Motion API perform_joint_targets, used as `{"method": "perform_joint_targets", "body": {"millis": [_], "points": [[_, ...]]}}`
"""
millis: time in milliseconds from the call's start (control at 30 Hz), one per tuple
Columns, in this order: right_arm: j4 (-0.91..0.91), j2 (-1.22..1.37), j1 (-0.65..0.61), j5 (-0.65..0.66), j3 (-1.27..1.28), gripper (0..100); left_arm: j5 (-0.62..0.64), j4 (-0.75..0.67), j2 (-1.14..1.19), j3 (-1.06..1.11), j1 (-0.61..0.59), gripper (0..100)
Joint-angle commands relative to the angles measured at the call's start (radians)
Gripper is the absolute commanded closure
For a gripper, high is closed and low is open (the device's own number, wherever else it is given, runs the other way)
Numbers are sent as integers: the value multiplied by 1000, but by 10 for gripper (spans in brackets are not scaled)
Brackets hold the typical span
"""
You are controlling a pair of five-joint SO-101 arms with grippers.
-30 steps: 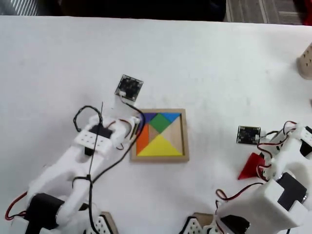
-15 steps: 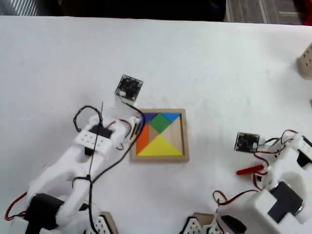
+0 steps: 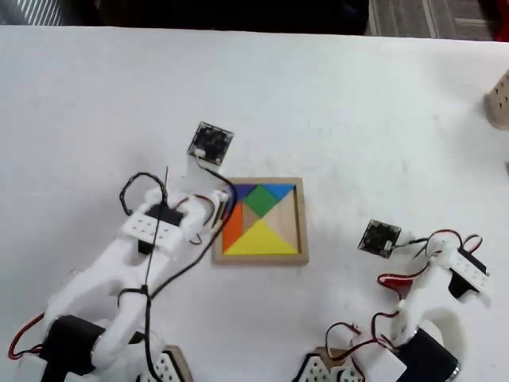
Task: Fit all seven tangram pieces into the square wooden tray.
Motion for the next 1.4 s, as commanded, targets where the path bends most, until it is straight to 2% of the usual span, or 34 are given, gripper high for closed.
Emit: {"method": "perform_joint_targets", "body": {"millis": [0,133,267,433,533,700,933,1133,1367], "points": [[4,7,-30,-72,-3,961,-9,-23,-48,-12,1,867],[27,7,-21,-213,-84,981,-9,-23,-48,-12,1,868],[242,7,-56,-451,-233,981,-6,-23,-50,-15,-5,868],[595,16,-168,-896,-454,981,-3,-23,-54,-15,-8,868],[700,12,-275,-1123,-497,981,-3,-23,-54,-15,-8,868],[687,7,-487,-1399,-503,981,-2,-23,-56,-23,-39,868],[519,18,-702,-1728,-562,981,0,-21,-56,-32,-114,868],[384,19,-865,-1855,-572,981,0,-14,-58,-26,-130,869],[280,130,-929,-1972,-600,981,0,-14,-58,-25,-130,869]]}}
